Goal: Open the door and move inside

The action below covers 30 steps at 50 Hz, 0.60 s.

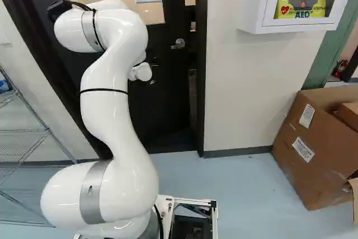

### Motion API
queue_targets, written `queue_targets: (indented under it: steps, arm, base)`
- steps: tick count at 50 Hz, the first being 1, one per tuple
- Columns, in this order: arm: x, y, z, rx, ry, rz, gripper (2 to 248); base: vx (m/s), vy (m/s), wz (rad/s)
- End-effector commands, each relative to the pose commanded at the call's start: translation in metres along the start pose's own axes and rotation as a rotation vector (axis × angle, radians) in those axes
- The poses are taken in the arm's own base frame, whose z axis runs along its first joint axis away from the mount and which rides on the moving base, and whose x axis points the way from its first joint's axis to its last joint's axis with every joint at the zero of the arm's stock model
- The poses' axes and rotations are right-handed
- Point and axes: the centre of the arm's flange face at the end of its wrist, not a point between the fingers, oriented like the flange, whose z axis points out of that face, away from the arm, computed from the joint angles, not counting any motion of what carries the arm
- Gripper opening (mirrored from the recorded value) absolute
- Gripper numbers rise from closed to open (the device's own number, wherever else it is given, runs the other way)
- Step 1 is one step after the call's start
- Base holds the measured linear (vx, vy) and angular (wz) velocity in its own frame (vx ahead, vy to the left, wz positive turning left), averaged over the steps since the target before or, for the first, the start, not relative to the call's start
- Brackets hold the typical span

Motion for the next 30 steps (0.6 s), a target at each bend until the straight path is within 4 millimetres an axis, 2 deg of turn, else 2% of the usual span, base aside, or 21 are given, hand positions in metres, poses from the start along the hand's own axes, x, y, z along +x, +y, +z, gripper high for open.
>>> queue_targets:
  steps: [5, 9, 30]
  arm:
    - [-0.001, -0.001, 0.008, 0.002, 0.008, -0.001, 247]
    - [-0.001, -0.001, 0.007, 0.002, 0.007, -0.001, 247]
    - [0.005, -0.001, -0.034, 0.000, -0.033, 0.005, 247]
  base:
    - [0.000, 0.000, 0.000]
    - [0.000, 0.000, 0.000]
    - [0.000, 0.000, 0.000]
